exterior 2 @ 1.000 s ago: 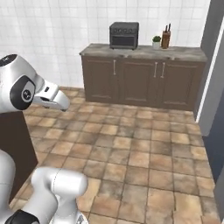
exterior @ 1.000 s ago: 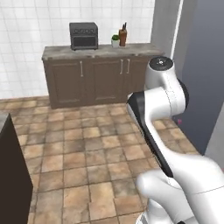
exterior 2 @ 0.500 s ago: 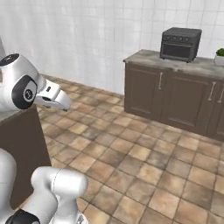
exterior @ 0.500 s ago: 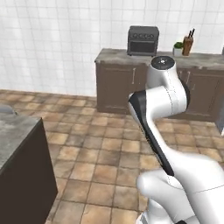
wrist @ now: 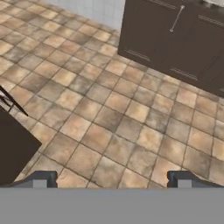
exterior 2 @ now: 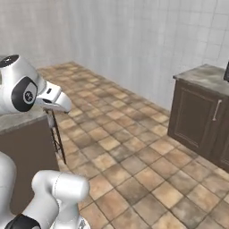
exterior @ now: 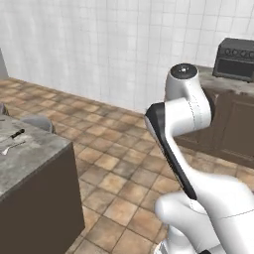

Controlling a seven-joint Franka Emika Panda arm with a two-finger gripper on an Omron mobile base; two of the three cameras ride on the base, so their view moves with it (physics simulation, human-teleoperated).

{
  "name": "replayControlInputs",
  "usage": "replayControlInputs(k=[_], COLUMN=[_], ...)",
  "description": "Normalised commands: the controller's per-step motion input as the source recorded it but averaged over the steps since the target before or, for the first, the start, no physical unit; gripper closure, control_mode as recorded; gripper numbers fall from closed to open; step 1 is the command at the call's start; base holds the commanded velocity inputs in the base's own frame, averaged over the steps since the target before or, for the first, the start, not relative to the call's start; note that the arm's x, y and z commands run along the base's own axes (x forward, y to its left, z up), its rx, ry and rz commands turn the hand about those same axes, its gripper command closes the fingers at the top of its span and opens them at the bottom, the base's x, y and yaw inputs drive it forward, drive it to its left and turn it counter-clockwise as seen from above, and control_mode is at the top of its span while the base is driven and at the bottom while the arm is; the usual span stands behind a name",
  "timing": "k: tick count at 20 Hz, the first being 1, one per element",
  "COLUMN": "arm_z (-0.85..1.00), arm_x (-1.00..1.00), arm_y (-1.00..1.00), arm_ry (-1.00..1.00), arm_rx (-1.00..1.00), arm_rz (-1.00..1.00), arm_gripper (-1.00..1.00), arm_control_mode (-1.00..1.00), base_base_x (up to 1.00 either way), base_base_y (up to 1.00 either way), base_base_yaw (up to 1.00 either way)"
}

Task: Pick up the metallic utensils from the counter and place them in the open drawer. Make sure not to pick up any wooden utensils.

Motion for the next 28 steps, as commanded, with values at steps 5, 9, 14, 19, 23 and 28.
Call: replayControlInputs(k=[5,9,14,19,23,28], arm_z=[0.00,0.00,0.00,0.00,0.00,0.00], arm_x=[0.00,0.00,0.00,0.00,0.00,0.00], arm_y=[0.00,0.00,0.00,0.00,0.00,0.00], arm_ry=[0.00,0.00,0.00,0.00,0.00,0.00], arm_rx=[0.00,0.00,0.00,0.00,0.00,0.00], arm_rz=[0.00,0.00,0.00,0.00,0.00,0.00], arm_gripper=[-1.00,-1.00,-1.00,-1.00,-1.00,-1.00], arm_control_mode=[1.00,1.00,1.00,1.00,1.00,1.00], base_base_x=[0.93,0.91,0.85,0.86,0.82,0.81], base_base_y=[-0.65,-0.62,-0.75,-0.72,-0.78,-0.76], base_base_yaw=[0.60,0.69,0.66,0.69,0.69,0.69])
